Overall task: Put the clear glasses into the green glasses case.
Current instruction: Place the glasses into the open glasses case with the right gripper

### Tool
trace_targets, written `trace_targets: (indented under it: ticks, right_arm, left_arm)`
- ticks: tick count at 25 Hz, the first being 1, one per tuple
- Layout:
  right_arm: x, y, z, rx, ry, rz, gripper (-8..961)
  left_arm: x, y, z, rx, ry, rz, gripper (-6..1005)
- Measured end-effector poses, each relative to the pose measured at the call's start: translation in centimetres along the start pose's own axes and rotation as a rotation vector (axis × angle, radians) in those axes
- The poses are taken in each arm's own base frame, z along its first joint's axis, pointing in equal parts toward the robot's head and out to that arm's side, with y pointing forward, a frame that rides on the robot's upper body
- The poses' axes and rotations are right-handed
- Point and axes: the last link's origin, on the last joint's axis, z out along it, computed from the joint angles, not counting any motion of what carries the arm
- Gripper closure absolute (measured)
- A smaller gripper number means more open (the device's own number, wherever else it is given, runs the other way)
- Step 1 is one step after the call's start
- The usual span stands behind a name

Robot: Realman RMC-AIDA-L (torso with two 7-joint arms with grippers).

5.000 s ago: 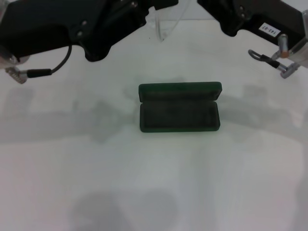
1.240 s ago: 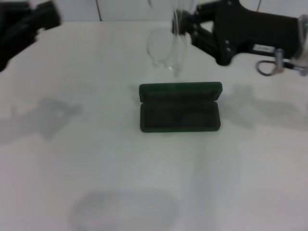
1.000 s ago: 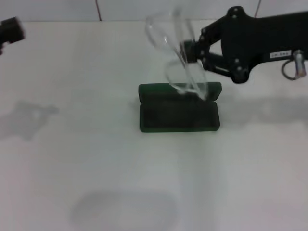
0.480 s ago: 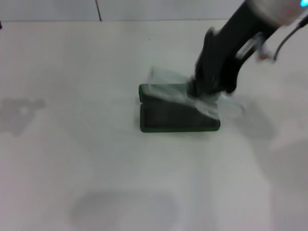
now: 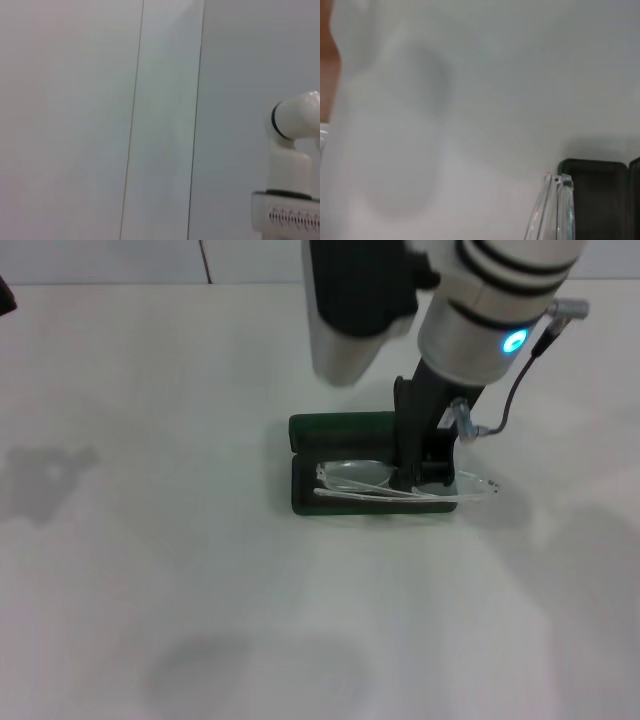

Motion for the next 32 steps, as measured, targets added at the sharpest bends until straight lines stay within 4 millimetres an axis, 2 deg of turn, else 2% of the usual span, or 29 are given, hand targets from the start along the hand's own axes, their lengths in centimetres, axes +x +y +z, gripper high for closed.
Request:
trace_targets:
  ticks: [5,10,32]
  right_arm:
    - [0.1,0.0,1.9,0.044,0.027,-0.031,890]
    - [-0.1,-0.1,2.8,0.088,0.048,-0.061,890]
    - [-1.0,-0.7,3.8,0.188,0.090,-0.145,890]
  left_arm:
    - [0.0,-0.1,0.1,0.003,0.003,0.002,955]
    - [0.2,-0.2,0.2,-0.001,0.003,0.006,955]
    - [0.2,-0.4,0.4,0.005,0.003,0.011,956]
